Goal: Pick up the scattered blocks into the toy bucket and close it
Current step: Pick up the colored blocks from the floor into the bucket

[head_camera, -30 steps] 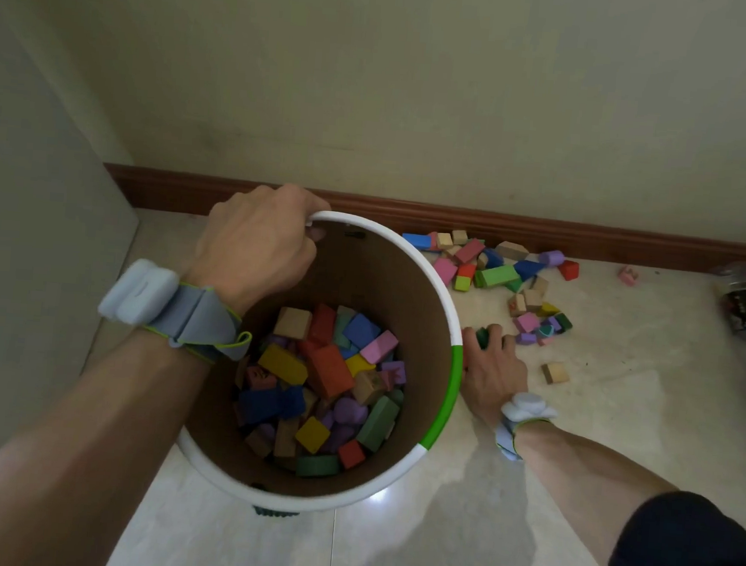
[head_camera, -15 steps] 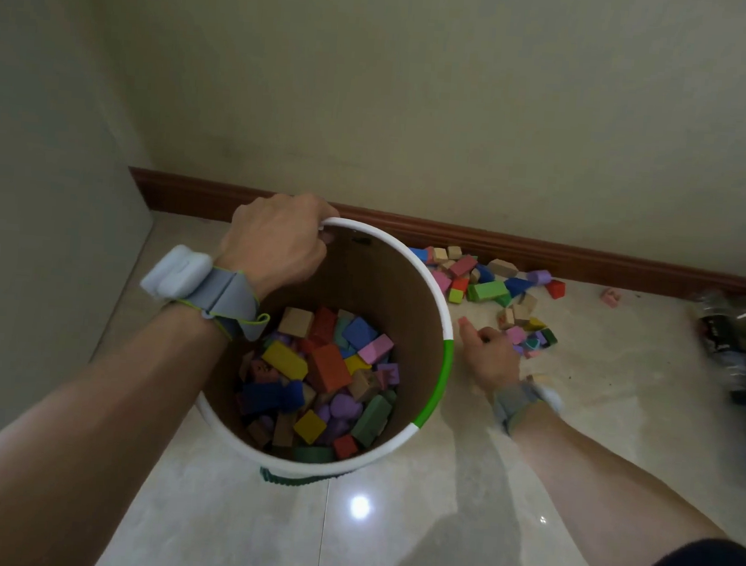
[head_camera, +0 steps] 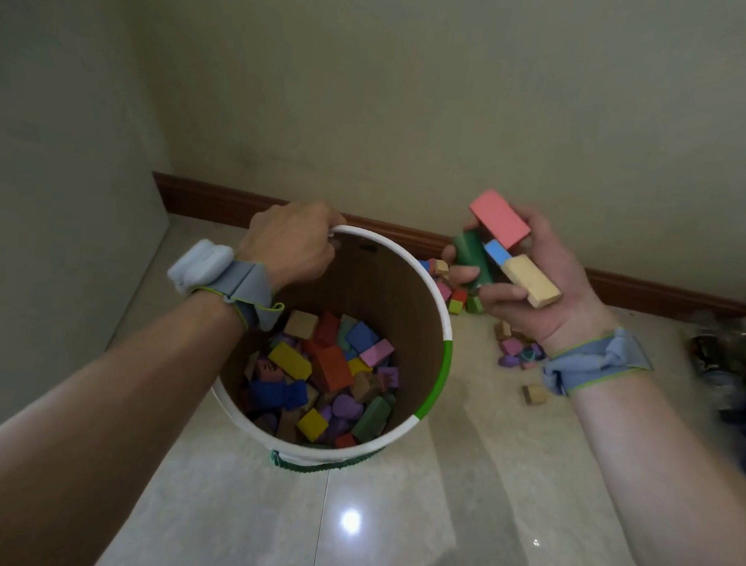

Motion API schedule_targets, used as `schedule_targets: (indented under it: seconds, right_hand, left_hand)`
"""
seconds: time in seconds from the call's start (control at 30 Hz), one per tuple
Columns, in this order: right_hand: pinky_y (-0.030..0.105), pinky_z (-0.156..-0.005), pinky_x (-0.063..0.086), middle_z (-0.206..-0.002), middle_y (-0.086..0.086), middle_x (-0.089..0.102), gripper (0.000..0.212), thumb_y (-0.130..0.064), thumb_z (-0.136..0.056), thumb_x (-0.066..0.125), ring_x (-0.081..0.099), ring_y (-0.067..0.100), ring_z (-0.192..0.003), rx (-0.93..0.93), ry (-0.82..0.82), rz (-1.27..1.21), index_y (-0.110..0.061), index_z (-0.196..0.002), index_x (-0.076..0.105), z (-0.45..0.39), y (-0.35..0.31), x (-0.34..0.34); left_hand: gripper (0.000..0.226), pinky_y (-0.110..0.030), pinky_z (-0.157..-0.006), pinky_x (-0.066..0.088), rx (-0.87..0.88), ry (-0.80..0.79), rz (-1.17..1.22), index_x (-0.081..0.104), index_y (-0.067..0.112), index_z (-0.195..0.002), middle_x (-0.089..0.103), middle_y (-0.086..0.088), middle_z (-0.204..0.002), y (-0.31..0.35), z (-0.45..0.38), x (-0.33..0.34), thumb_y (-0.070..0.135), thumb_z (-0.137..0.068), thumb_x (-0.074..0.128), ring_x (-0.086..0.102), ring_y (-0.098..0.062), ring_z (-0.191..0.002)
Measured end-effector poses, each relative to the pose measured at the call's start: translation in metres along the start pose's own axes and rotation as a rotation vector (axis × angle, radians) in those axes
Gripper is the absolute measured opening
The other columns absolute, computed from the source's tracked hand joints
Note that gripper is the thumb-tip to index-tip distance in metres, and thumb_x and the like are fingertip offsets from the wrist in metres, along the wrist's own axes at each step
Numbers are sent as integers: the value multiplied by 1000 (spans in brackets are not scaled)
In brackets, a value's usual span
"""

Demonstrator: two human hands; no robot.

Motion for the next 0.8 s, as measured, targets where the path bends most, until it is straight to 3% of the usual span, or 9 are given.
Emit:
schedule_targets:
  seconds: [0.13, 0.23, 0.33, 0.47, 0.53, 0.67, 0.73, 0.8]
  right_hand:
    - [11, -30, 30, -95, 16, 55, 46, -55, -98, 37, 47, 20, -72, 116, -193, 16, -13, -100, 57, 16, 20, 70]
    - [13, -31, 33, -97, 17, 55, 47, -54, -95, 43, 48, 21, -74, 286, -216, -62, -11, -101, 61, 21, 63, 97]
    - [14, -32, 35, -96, 18, 58, 57, -58, -95, 43, 52, 23, -74, 421, -94, -118, -7, -109, 65, 18, 105, 98]
    - [15, -32, 38, -91, 16, 57, 62, -63, -96, 37, 56, 28, -77, 454, 121, -102, -9, -121, 56, 7, 122, 80]
    - [17, -32, 40, -94, 15, 54, 53, -58, -96, 45, 57, 28, -78, 435, 179, -89, -11, -117, 52, 0, 118, 74]
    - [21, -31, 43, -106, 19, 56, 23, -28, -98, 57, 67, 32, -78, 394, 234, -7, -10, -110, 48, -9, 114, 66]
    - [29, -35, 52, -110, 17, 57, 23, -21, -100, 56, 69, 42, -88, 378, 238, 29, -7, -115, 47, -13, 117, 64]
    - [52, -62, 63, -126, 18, 54, 33, -14, -99, 57, 66, 53, -100, 353, 257, 23, -6, -129, 43, -17, 119, 62]
  left_hand:
    - [31, -41, -82, 44, -20, -49, 45, 63, 34, -115, 64, -13, -113, -3, 2, -1, 24, -87, 56, 58, -40, -103]
    - [37, -39, -85, 45, -40, -93, 92, 63, 35, -116, 64, -11, -117, -6, 4, -1, 18, -84, 55, 57, -38, -106]
    - [37, -36, -87, 46, -50, -118, 166, 65, 32, -113, 63, -10, -119, -8, 4, -3, 13, -83, 56, 57, -34, -109]
    - [35, -35, -88, 44, -70, -95, 212, 65, 30, -114, 61, -9, -122, -9, 6, -7, 12, -85, 57, 54, -33, -112]
    - [36, -36, -88, 45, -77, -91, 213, 64, 30, -115, 61, -9, -121, -9, 6, -6, 12, -86, 56, 55, -34, -111]
    - [36, -36, -87, 46, -87, -103, 217, 64, 32, -114, 62, -9, -119, -10, 5, -5, 12, -85, 56, 56, -34, -109]
    - [36, -36, -87, 47, -84, -119, 218, 65, 32, -114, 64, -9, -117, -10, 5, -4, 12, -85, 56, 57, -33, -108]
    - [36, -36, -88, 48, -78, -132, 224, 64, 31, -115, 64, -9, -116, -10, 5, -4, 11, -85, 56, 57, -33, -108]
Point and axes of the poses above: each hand's wrist, its own z-axis away from the middle knuckle, its own x-axis out of the palm, y = z × x, the point moved 10 cm from there along -z, towards the middle knuckle
